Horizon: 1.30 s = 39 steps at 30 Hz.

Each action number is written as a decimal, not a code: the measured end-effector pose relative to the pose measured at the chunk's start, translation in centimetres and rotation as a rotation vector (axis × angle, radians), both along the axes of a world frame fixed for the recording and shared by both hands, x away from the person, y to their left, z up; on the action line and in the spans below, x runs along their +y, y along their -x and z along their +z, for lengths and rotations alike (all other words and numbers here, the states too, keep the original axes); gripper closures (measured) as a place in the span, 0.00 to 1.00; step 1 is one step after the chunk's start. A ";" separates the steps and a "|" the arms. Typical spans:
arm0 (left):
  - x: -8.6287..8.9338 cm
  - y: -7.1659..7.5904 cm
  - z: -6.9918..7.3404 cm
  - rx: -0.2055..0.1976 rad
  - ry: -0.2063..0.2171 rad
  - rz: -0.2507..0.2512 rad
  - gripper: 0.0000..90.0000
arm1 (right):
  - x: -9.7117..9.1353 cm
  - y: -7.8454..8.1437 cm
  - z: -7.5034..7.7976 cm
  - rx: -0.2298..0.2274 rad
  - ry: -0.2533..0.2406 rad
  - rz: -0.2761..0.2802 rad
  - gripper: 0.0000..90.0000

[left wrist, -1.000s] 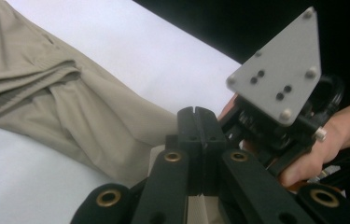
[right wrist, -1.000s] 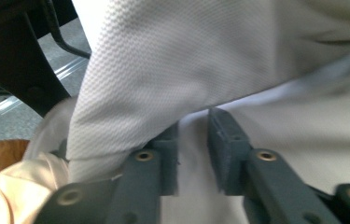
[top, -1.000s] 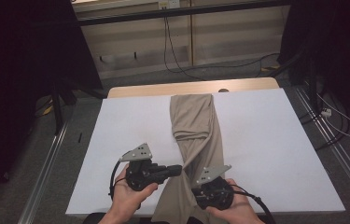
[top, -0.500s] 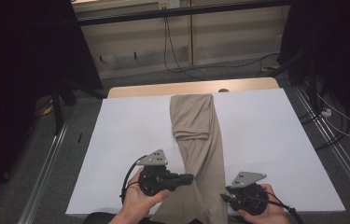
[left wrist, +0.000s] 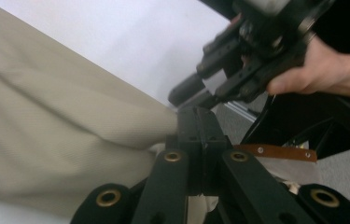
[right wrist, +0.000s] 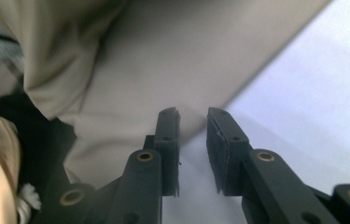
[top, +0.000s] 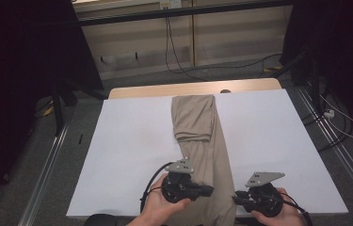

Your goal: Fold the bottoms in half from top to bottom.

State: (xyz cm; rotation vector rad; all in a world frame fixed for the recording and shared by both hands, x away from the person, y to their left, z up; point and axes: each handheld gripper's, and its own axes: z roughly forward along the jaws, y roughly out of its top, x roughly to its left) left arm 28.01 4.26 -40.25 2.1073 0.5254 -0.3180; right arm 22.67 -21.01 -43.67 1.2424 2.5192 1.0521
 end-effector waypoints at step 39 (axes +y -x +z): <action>3.0 -2.2 -4.0 -0.135 -0.269 0.156 0.83 | 2.8 -1.5 0.5 -0.008 -0.024 -0.012 1.00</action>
